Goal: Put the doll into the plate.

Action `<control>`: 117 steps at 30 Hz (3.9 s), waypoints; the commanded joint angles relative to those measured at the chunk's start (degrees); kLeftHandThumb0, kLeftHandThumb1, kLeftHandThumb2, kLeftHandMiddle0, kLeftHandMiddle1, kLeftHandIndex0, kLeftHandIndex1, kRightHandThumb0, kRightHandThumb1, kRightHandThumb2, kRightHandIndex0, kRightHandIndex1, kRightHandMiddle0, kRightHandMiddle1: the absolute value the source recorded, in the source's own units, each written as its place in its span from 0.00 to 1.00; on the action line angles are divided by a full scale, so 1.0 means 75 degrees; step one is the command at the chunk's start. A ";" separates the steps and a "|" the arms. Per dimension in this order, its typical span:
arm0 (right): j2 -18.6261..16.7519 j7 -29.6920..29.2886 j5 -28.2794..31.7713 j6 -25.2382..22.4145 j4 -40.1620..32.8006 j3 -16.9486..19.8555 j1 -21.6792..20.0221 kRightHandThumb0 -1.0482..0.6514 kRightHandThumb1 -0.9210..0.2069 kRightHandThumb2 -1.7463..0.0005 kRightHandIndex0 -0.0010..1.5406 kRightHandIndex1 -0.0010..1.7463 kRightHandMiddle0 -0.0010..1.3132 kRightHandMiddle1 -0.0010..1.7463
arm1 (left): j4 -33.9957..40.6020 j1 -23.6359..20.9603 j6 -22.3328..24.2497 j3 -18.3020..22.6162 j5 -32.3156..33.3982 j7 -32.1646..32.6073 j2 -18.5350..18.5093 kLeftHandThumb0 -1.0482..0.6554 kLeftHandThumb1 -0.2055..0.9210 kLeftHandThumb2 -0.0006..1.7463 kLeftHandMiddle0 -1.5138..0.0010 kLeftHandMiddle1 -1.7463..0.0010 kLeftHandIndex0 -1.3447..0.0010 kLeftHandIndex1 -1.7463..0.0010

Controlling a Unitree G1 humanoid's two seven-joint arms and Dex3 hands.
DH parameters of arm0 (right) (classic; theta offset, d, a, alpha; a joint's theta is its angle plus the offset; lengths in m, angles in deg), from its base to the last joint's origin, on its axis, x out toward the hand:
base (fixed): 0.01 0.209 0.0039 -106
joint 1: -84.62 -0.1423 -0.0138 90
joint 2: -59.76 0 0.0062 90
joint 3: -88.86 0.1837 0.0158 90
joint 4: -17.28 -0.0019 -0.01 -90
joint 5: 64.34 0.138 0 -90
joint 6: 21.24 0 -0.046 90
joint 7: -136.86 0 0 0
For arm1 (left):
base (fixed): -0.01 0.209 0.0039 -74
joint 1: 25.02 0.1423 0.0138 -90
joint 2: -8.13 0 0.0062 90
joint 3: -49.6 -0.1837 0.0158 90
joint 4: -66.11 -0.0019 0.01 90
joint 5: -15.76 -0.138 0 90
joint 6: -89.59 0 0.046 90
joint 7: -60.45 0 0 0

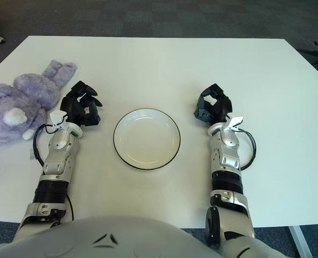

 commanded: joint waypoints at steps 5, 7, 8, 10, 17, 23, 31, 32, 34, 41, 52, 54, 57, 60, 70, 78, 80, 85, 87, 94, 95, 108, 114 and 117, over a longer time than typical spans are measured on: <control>0.0016 -0.0015 -0.0005 -0.0206 0.0229 -0.0045 0.0027 0.34 0.52 0.26 0.73 1.00 0.45 1.00 | -0.0259 0.0321 -0.0153 0.0002 -0.0048 0.0048 0.0038 0.61 0.31 0.87 0.59 0.00 0.54 0.00; 0.0017 -0.0015 -0.0006 -0.0199 0.0266 -0.0044 0.0004 0.34 0.51 0.26 0.73 1.00 0.45 1.00 | -0.0293 0.0303 -0.0174 0.0010 -0.0041 0.0045 0.0036 0.61 0.32 0.87 0.59 0.00 0.54 0.00; 0.0016 -0.0014 -0.0003 -0.0197 0.0278 -0.0043 -0.0003 0.34 0.51 0.26 0.73 1.00 0.45 1.00 | -0.0305 0.0298 -0.0193 0.0013 -0.0043 0.0047 0.0035 0.61 0.32 0.87 0.59 0.00 0.54 0.00; 0.0014 -0.0011 0.0005 -0.0194 0.0290 -0.0039 -0.0011 0.34 0.51 0.27 0.73 1.00 0.45 1.00 | -0.0330 0.0294 -0.0290 0.0017 -0.0077 0.0065 0.0024 0.61 0.32 0.87 0.59 0.00 0.54 0.00; 0.0032 -0.0041 -0.0059 -0.0161 0.0403 -0.0063 -0.0079 0.34 0.51 0.27 0.73 1.00 0.45 1.00 | -0.0480 0.0209 -0.0867 0.0067 -0.0206 0.0060 -0.0084 0.61 0.32 0.86 0.59 0.00 0.55 0.00; 0.0064 -0.0037 -0.0100 -0.0171 0.0479 -0.0093 -0.0132 0.34 0.51 0.27 0.74 1.00 0.45 1.00 | -0.0281 0.0257 -0.1448 0.0030 -0.0729 0.0220 -0.0302 0.61 0.33 0.86 0.59 0.00 0.55 0.00; 0.0082 -0.0008 -0.0101 -0.0092 0.0628 -0.0127 -0.0218 0.34 0.51 0.27 0.74 1.00 0.45 1.00 | 0.0059 0.0392 -0.1646 -0.0027 -0.1726 0.0711 -0.0562 0.61 0.36 0.84 0.61 0.00 0.57 0.00; 0.0086 -0.0003 -0.0100 -0.0081 0.0642 -0.0129 -0.0225 0.34 0.51 0.27 0.74 1.00 0.45 1.00 | 0.0187 0.0441 -0.1592 -0.0036 -0.1844 0.0762 -0.0594 0.61 0.36 0.84 0.61 0.00 0.57 0.00; 0.0089 -0.0004 -0.0110 -0.0056 0.0701 -0.0142 -0.0263 0.34 0.51 0.27 0.74 1.00 0.45 1.00 | 0.0569 0.0556 -0.1427 -0.0032 -0.2226 0.0884 -0.0717 0.61 0.37 0.83 0.62 0.00 0.58 0.00; 0.0113 0.0013 -0.0101 -0.0013 0.0845 -0.0168 -0.0354 0.34 0.51 0.27 0.75 1.00 0.45 1.00 | 0.1206 0.0740 -0.1276 -0.0024 -0.3393 0.1348 -0.1053 0.61 0.40 0.80 0.64 0.00 0.60 0.00; 0.0185 0.0146 -0.0042 0.0027 0.1163 -0.0190 -0.0571 0.34 0.51 0.27 0.75 1.00 0.45 1.00 | 0.1830 0.1002 -0.0923 0.0142 -0.5278 0.2335 -0.1669 0.47 0.84 0.43 0.42 0.00 0.80 0.00; 0.0198 0.0188 -0.0038 0.0040 0.1214 -0.0194 -0.0607 0.34 0.51 0.27 0.75 1.00 0.45 1.00 | 0.1995 0.1051 -0.0753 0.0163 -0.5589 0.2414 -0.1754 0.44 0.92 0.36 0.35 0.00 0.83 0.00; 0.0213 0.0241 -0.0039 0.0055 0.1263 -0.0201 -0.0641 0.34 0.51 0.27 0.75 1.00 0.45 1.00 | 0.2268 0.1136 -0.0506 0.0172 -0.6061 0.2538 -0.1858 0.28 0.93 0.33 0.54 0.00 0.94 0.16; 0.0224 0.0263 -0.0041 0.0058 0.1293 -0.0210 -0.0665 0.34 0.51 0.27 0.75 1.00 0.45 1.00 | 0.2543 0.1224 -0.0235 0.0151 -0.6439 0.2585 -0.1913 0.23 0.93 0.32 0.81 0.04 0.98 0.26; 0.0271 0.0283 -0.0055 0.0006 0.1371 -0.0246 -0.0739 0.34 0.51 0.27 0.75 1.00 0.45 1.00 | 0.3710 0.1713 0.1321 0.0053 -0.8184 0.2065 -0.1979 0.24 0.71 0.42 0.98 0.38 1.00 0.49; 0.0313 0.0273 -0.0073 -0.0034 0.1380 -0.0263 -0.0752 0.34 0.51 0.27 0.75 1.00 0.45 1.00 | 0.5018 0.2391 0.2022 0.0113 -0.9349 0.1230 -0.2151 0.24 0.61 0.44 1.00 0.48 1.00 0.61; 0.0321 0.0270 -0.0082 -0.0034 0.1383 -0.0268 -0.0754 0.34 0.51 0.27 0.75 1.00 0.45 1.00 | 0.5587 0.2637 0.2089 0.0182 -0.9420 0.0899 -0.2140 0.25 0.59 0.45 1.00 0.49 1.00 0.62; 0.0339 0.0237 -0.0100 -0.0059 0.1383 -0.0271 -0.0763 0.34 0.51 0.27 0.75 1.00 0.45 1.00 | 0.6207 0.2752 0.2259 0.0213 -0.9615 0.0319 -0.2058 0.26 0.54 0.48 1.00 0.52 1.00 0.63; 0.0351 0.0218 -0.0099 -0.0087 0.1384 -0.0262 -0.0769 0.34 0.51 0.27 0.75 1.00 0.45 1.00 | 0.6405 0.2709 0.2349 0.0235 -0.9813 0.0050 -0.2039 0.27 0.53 0.48 1.00 0.52 1.00 0.63; 0.0405 0.0208 -0.0104 -0.0162 0.1412 -0.0253 -0.0800 0.34 0.51 0.27 0.76 1.00 0.45 1.00 | 0.6897 0.2684 0.2506 0.0703 -1.0369 -0.0917 -0.2298 0.28 0.51 0.50 1.00 0.51 1.00 0.64; 0.0409 0.0203 -0.0109 -0.0166 0.1418 -0.0255 -0.0804 0.34 0.51 0.27 0.76 1.00 0.45 1.00 | 0.6939 0.2681 0.2518 0.0804 -1.0495 -0.1052 -0.2350 0.28 0.51 0.50 1.00 0.51 1.00 0.64; 0.0464 0.0126 -0.0123 -0.0211 0.1474 -0.0258 -0.0843 0.34 0.52 0.26 0.77 1.00 0.45 1.00 | 0.7138 0.2621 0.2415 0.1411 -1.1040 -0.1858 -0.2541 0.23 0.63 0.45 0.97 0.65 1.00 0.71; 0.0475 0.0121 -0.0113 -0.0213 0.1482 -0.0265 -0.0848 0.34 0.52 0.26 0.77 1.00 0.45 1.00 | 0.7148 0.2594 0.2368 0.1431 -1.1071 -0.1903 -0.2493 0.23 0.64 0.44 0.97 0.66 1.00 0.71; 0.0476 0.0120 -0.0112 -0.0212 0.1483 -0.0267 -0.0849 0.34 0.52 0.26 0.77 1.00 0.45 1.00 | 0.7149 0.2587 0.2347 0.1442 -1.1078 -0.1912 -0.2475 0.23 0.64 0.44 0.97 0.66 1.00 0.71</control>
